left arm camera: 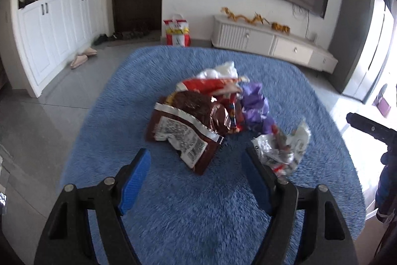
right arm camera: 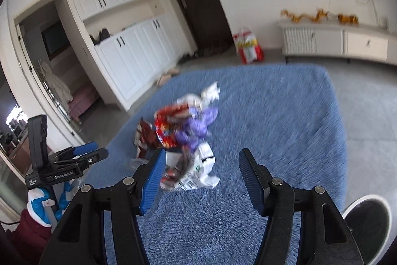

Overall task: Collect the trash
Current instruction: 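Grasp the brown chip bag with the left gripper while the right grasps a white wrapper, then carry both wrappers to the white bin and open both grippers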

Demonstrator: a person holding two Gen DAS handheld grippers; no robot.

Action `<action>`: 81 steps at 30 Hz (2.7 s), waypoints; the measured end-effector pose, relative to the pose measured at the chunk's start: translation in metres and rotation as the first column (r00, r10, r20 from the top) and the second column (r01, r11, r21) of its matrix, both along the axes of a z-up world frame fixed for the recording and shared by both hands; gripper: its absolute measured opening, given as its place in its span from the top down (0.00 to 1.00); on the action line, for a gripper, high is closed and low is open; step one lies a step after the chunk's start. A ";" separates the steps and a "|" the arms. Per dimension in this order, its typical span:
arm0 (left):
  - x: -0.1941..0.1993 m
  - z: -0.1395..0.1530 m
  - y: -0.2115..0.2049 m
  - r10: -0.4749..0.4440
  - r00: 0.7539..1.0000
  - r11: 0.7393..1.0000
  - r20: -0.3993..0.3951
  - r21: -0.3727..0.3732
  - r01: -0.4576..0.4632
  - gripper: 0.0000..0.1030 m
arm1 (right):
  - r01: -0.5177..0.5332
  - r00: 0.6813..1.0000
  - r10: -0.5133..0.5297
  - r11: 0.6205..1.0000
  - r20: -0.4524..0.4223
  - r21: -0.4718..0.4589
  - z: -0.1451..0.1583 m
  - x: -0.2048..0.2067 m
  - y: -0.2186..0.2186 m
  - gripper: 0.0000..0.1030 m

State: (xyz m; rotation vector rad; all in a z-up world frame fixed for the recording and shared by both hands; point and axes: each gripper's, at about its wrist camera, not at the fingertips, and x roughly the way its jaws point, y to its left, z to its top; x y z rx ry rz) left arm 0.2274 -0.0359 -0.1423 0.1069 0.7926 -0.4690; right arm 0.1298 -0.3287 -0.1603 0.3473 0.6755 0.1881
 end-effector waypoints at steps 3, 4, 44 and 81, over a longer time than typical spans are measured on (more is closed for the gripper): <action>0.016 -0.016 -0.013 -0.021 1.000 1.000 -0.022 0.014 0.021 0.32 | -0.017 0.999 0.018 1.000 -0.041 0.020 -0.018 0.017 -0.001 0.41; 0.020 -0.020 -0.016 -0.025 0.999 0.999 -0.026 0.020 0.026 0.33 | -0.023 0.998 0.025 0.999 -0.052 0.031 -0.024 0.023 -0.001 0.41; -0.027 0.020 0.048 0.030 0.999 0.976 0.016 -0.214 -0.025 0.92 | 0.057 0.998 -0.039 0.875 0.047 -0.480 0.041 -0.025 0.043 0.84; -0.180 -0.006 -0.383 -0.728 0.651 0.679 -0.215 -0.092 0.729 0.92 | 0.660 0.723 -0.689 0.710 -0.048 -0.245 -0.067 -0.241 -0.254 0.83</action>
